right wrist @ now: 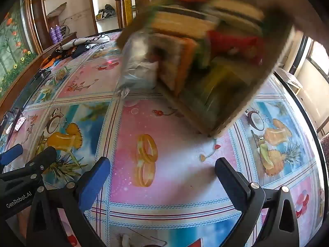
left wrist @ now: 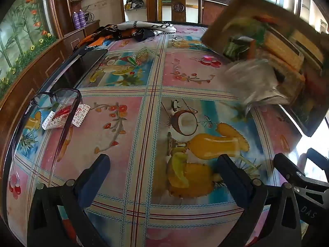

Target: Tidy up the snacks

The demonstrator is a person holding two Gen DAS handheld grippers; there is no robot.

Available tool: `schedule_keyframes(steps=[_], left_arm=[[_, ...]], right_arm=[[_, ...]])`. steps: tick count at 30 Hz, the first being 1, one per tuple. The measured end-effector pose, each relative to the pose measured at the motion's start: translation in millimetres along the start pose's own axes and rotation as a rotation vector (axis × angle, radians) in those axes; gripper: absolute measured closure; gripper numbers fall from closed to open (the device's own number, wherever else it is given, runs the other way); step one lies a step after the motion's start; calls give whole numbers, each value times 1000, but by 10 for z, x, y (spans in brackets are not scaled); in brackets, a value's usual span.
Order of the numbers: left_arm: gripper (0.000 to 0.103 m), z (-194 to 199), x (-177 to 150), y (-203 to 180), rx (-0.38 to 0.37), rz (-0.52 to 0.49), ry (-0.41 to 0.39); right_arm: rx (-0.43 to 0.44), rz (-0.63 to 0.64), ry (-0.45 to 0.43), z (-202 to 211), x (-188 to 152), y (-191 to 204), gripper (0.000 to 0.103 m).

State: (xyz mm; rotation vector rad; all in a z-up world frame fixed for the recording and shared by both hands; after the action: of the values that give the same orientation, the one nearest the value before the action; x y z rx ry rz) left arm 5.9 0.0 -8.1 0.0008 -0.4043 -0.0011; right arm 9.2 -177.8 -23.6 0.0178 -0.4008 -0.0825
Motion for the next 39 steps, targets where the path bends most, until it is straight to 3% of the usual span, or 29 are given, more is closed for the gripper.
schedule_keyframes(steps=[39], left_arm=[[0,-10,4,4,-1,1,0]], right_arm=[[1,0,-1,1,13,-3,0]])
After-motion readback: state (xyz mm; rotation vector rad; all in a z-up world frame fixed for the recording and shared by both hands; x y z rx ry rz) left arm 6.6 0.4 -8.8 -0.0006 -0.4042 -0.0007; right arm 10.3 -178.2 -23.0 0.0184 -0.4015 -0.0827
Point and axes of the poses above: each gripper's, at about its wrist camera, not at the fingertips, and z roughly against the way its jaws point, y to its left, x to its top, the point moved 1 cm from there along -z, roughly the way its jaws point, and after that the axes turned 13 degrees about y, right-handed, at the moved point
